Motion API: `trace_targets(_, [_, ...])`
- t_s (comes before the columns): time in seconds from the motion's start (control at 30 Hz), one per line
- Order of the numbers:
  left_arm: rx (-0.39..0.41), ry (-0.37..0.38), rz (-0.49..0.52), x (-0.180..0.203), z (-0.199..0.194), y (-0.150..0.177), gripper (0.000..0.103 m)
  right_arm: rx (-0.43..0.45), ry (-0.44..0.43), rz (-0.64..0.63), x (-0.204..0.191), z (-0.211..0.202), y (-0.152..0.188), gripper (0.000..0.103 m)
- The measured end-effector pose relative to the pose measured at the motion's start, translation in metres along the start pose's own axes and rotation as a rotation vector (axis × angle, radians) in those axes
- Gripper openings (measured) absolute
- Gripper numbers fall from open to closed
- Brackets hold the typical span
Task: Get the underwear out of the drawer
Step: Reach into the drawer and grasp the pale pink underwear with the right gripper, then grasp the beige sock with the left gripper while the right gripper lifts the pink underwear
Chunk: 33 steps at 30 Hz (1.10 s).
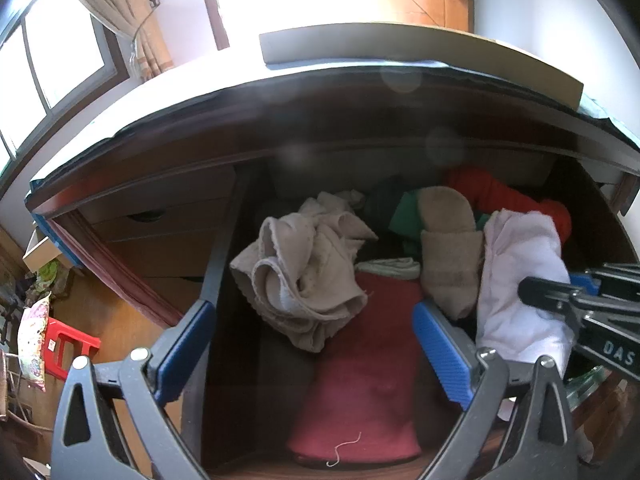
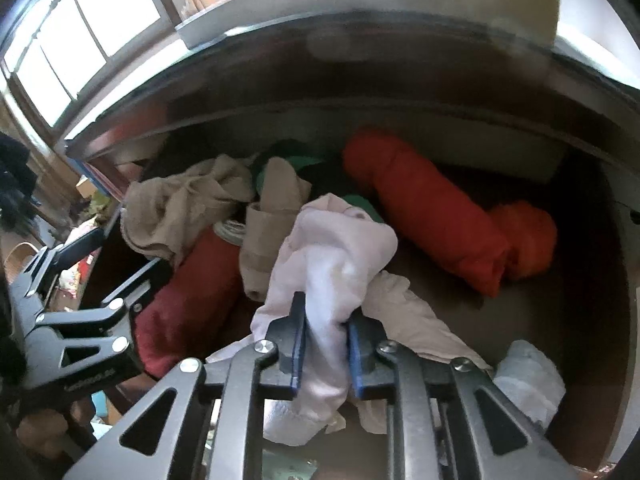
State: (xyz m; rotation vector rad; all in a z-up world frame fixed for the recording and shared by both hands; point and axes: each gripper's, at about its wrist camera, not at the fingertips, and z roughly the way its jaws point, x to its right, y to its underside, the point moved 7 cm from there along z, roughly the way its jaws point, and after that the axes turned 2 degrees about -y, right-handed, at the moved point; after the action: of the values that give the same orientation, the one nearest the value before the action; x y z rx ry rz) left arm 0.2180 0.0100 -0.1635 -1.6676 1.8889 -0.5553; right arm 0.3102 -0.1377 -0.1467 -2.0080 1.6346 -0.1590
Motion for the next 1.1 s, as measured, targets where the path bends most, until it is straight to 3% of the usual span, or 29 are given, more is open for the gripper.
trace_targets(0.23, [-0.023,0.020,0.010,0.005,0.000,-0.002,0.100,0.111,-0.075,0.038,0.009,-0.034,0.001,0.018])
trace_targets(0.43, [-0.029,0.091,-0.011,0.020,-0.007,-0.018,0.100,0.244,-0.021,0.069,0.033,-0.072,-0.002,0.018])
trace_targets(0.57, [-0.038,0.124,0.029,0.040,-0.006,-0.030,0.100,0.265,0.000,0.105,0.046,-0.075,-0.003,0.018])
trace_targets(0.8, [-0.156,0.119,0.109,0.077,0.022,-0.037,0.098,0.293,-0.007,0.108,0.051,-0.076,-0.001,0.018])
trace_targets(1.1, [-0.296,0.184,0.026,0.086,0.050,-0.034,0.079,0.306,-0.028,0.135,0.064,-0.082,0.006,0.018])
